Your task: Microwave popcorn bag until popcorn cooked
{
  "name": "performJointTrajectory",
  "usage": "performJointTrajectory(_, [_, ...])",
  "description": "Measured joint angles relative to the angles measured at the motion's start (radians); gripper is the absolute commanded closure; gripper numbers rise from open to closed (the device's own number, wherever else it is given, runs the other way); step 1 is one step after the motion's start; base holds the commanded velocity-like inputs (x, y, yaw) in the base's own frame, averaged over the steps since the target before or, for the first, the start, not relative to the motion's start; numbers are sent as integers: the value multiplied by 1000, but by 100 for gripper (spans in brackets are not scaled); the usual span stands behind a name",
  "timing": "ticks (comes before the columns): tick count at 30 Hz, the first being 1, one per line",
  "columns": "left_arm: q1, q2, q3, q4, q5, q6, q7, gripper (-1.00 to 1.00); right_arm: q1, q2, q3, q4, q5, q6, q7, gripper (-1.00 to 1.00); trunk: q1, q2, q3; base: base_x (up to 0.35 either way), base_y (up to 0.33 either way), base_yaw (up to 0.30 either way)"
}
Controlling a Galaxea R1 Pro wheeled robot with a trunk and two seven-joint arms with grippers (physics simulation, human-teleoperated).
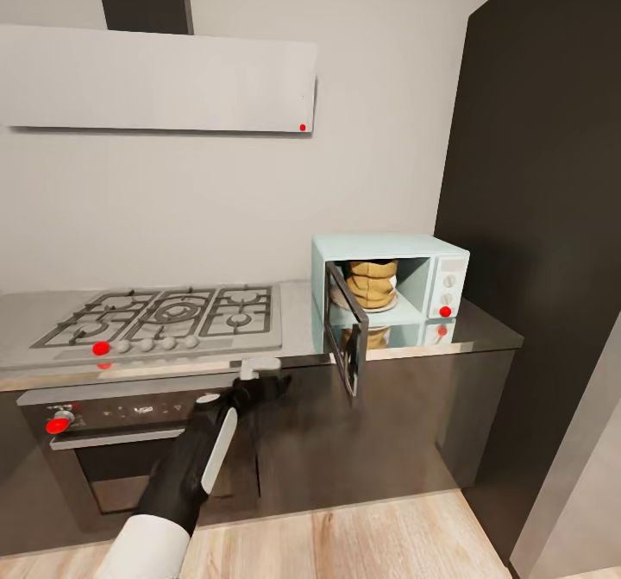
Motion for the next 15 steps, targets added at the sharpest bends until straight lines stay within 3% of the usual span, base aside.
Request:
performJointTrajectory(3, [-2, -1, -40, -76, 1, 58, 1, -100, 0, -1, 0, 0, 0, 3, 0, -100, 0, 0, 0, 0, 0, 0])
performJointTrajectory(9, [-3, 0, -59, -91, 0, 54, -3, -100, 0, 0, 0, 0, 0, 0, 1, -100, 0, 0, 0, 0, 0, 0])
performJointTrajectory(13, [-3, 0, -179, -92, 0, 5, 6, -100, 0, 1, 0, 0, -1, 1, 0, -100, 0, 0, 0, 0, 0, -10])
performJointTrajectory(15, [-3, -1, -214, -90, 3, -11, 11, -100, 0, 3, 0, 0, -2, 6, 0, -100, 0, 0, 0, 0, 0, -158])
